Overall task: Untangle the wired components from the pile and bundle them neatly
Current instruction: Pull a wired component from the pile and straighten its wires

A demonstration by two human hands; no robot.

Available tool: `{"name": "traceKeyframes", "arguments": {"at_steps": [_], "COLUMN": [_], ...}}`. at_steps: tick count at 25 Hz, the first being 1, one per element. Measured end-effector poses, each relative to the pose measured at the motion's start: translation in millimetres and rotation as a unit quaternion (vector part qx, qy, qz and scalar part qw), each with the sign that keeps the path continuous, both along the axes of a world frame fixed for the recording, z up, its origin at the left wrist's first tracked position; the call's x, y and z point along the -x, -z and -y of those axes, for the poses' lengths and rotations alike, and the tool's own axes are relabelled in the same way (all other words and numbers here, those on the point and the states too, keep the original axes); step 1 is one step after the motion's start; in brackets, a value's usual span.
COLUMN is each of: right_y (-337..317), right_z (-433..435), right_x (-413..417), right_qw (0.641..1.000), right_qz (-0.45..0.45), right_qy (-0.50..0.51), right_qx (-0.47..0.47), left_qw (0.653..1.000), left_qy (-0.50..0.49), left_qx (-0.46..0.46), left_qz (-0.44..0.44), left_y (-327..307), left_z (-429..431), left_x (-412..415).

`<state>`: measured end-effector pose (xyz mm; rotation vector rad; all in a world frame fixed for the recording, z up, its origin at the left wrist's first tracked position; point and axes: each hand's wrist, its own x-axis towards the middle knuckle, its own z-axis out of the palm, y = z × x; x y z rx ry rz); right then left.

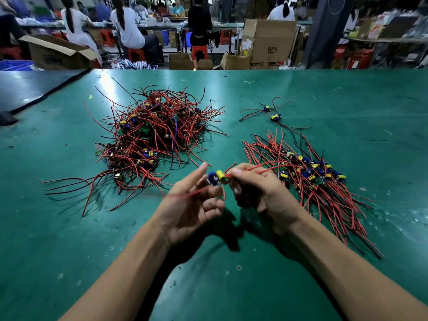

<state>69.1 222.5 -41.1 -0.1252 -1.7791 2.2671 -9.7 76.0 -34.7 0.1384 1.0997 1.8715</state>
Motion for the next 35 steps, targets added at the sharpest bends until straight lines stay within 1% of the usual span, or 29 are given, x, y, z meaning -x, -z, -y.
{"name": "traceKeyframes", "arguments": {"at_steps": [2, 3, 4, 6, 8, 11, 15, 17, 21, 24, 26, 28, 30, 32, 35], "right_y": [0, 1, 2, 5, 6, 7, 4, 4, 6, 7, 6, 4, 1, 2, 9], "right_z": [-2, -2, -2, 0, 2, 1, -2, -4, -5, -2, -4, -12, -25, -33, -32], "right_x": [-1, -1, -1, 0, 1, 0, -2, -2, -1, 1, 4, 7, 7, 7, 7], "right_qw": [0.999, 0.999, 0.998, 0.997, 0.998, 0.998, 0.995, 0.994, 0.993, 0.994, 0.993, 0.984, 0.973, 0.969, 0.967], "right_qz": [0.032, 0.046, 0.056, 0.065, 0.060, 0.050, 0.037, 0.049, 0.093, 0.092, 0.086, 0.083, 0.072, 0.058, 0.043], "right_qy": [-0.012, -0.004, 0.006, 0.024, 0.028, 0.026, 0.045, 0.041, 0.027, 0.048, 0.084, 0.142, 0.197, 0.228, 0.248], "right_qx": [-0.025, -0.029, -0.026, -0.017, -0.016, -0.021, -0.081, -0.088, -0.068, -0.035, 0.018, 0.067, 0.094, 0.074, -0.031], "left_qw": [0.997, 0.996, 0.994, 0.994, 0.993, 0.989, 0.980, 0.974, 0.965, 0.966, 0.965, 0.964, 0.962, 0.961, 0.960], "left_qy": [0.036, 0.037, 0.030, 0.006, -0.012, -0.001, 0.018, 0.030, 0.030, 0.043, 0.061, 0.088, 0.108, 0.107, 0.100], "left_qx": [0.031, 0.036, 0.027, 0.011, 0.011, 0.037, 0.061, 0.064, 0.078, 0.073, 0.075, 0.078, 0.080, 0.085, 0.098], "left_qz": [-0.055, -0.079, -0.097, -0.106, -0.115, -0.143, -0.186, -0.216, -0.249, -0.245, -0.243, -0.238, -0.239, -0.240, -0.242], "left_y": [3, 4, 6, 8, 10, 10, 10, 10, 10, 7, 7, 7, 6, 5, 5], "left_z": [0, 1, 1, -1, -1, -1, 0, 0, 0, 1, 2, 3, 4, 4, 5], "left_x": [-2, -4, -6, -6, -5, -7, -11, -12, -14, -13, -14, -17, -18, -19, -18]}}
